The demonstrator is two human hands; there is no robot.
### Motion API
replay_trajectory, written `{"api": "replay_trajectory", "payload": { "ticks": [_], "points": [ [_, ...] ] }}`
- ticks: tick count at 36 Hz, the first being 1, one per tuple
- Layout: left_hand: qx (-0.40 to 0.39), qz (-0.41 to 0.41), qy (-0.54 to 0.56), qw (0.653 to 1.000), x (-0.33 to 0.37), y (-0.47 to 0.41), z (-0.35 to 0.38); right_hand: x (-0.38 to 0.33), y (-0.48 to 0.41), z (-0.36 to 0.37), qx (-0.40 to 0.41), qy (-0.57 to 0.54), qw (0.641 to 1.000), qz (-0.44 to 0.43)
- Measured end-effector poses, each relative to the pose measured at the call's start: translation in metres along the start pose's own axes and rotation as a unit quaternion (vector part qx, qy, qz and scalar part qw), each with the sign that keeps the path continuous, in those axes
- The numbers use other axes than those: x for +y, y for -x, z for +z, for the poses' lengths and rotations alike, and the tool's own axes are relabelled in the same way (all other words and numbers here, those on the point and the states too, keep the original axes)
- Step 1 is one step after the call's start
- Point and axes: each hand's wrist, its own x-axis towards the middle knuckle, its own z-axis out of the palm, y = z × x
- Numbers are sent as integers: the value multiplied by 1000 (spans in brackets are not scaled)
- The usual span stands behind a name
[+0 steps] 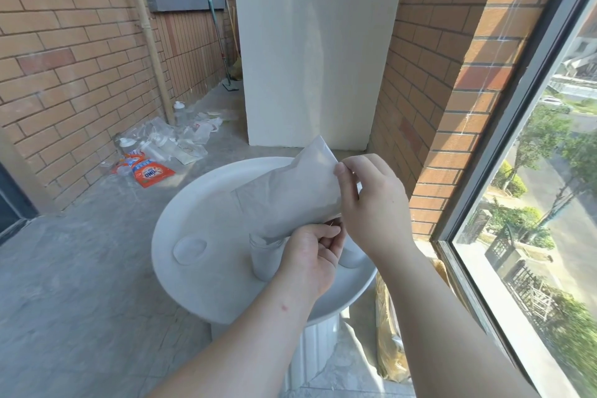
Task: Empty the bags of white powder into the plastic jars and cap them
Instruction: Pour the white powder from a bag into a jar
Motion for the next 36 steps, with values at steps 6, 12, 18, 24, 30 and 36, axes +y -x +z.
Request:
{"api": "replay_trajectory", "payload": {
  "ticks": [6,12,18,24,30,36],
  "points": [
    [-2,3,0,1000,1,0,0,0,1,0,12,1,1000,-4],
    [0,3,3,1000,2,-1,-1,0,1,0,7,-4,1000,-4],
    [-2,4,-1,1000,0,-1,-1,-1,1,1,9,-5,1000,-13],
    [-2,-2,-2,1000,0,4,0,3,3,4,-4,-1,1000,-13],
    [-11,-8,0,1000,1,4,2,5,3,4,-19,-7,1000,0],
    [-22,-12,1,1000,0,4,2,9,4,3,-41,-13,999,12]
  ]
}}
